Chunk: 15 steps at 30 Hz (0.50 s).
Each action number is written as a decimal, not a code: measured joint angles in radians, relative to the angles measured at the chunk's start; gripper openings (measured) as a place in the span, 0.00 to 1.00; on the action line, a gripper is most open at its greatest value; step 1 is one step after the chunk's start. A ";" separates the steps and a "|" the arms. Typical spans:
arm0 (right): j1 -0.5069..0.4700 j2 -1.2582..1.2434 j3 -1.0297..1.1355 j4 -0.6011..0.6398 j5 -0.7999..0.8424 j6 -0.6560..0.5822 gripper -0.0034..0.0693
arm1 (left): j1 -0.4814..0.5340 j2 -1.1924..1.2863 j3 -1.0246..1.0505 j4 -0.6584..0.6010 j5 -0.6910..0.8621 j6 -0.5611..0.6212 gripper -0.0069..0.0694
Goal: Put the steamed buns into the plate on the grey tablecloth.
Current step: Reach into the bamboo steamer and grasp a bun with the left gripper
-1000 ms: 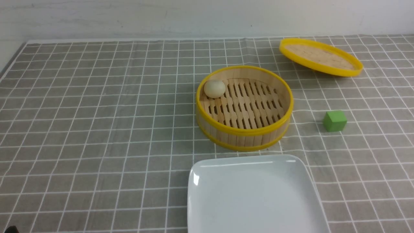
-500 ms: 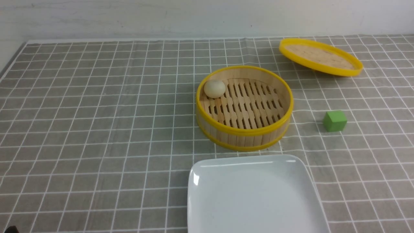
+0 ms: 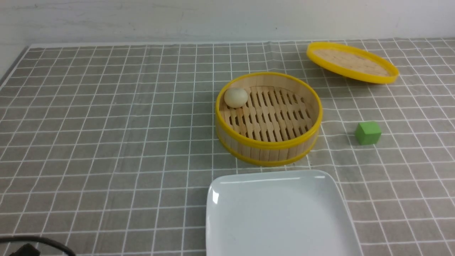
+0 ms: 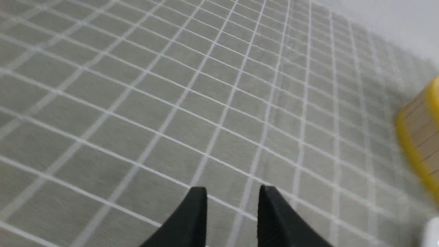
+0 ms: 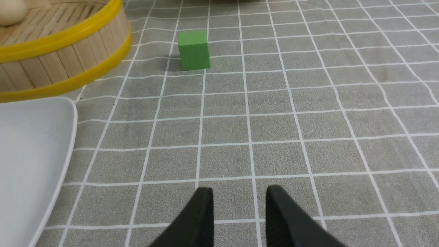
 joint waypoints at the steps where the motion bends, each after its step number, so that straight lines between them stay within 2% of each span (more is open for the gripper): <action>1: 0.000 0.000 0.000 0.000 0.000 0.000 0.38 | 0.000 0.000 0.001 -0.128 -0.002 -0.132 0.41; 2: 0.000 0.000 0.000 0.000 0.000 0.000 0.38 | 0.000 0.000 0.001 -0.199 -0.002 -0.199 0.41; 3: 0.000 0.000 0.000 0.000 0.000 0.000 0.38 | 0.000 0.000 0.001 -0.212 -0.003 -0.211 0.41; 5: 0.000 0.000 0.000 0.000 0.000 0.000 0.38 | 0.000 0.000 0.001 -0.336 -0.014 -0.343 0.41; 8: 0.000 0.000 0.000 0.000 0.000 0.000 0.38 | 0.000 0.000 0.001 -0.383 -0.051 -0.404 0.41; 11: 0.000 0.000 0.000 0.000 0.000 0.000 0.38 | 0.000 0.000 0.002 -0.403 -0.118 -0.399 0.40; 14: 0.000 0.000 0.000 0.000 0.000 0.000 0.38 | 0.000 0.000 -0.020 -0.412 -0.149 -0.351 0.37; 15: 0.000 0.000 0.000 0.000 0.000 0.000 0.38 | 0.000 0.000 -0.063 -0.410 -0.141 -0.299 0.34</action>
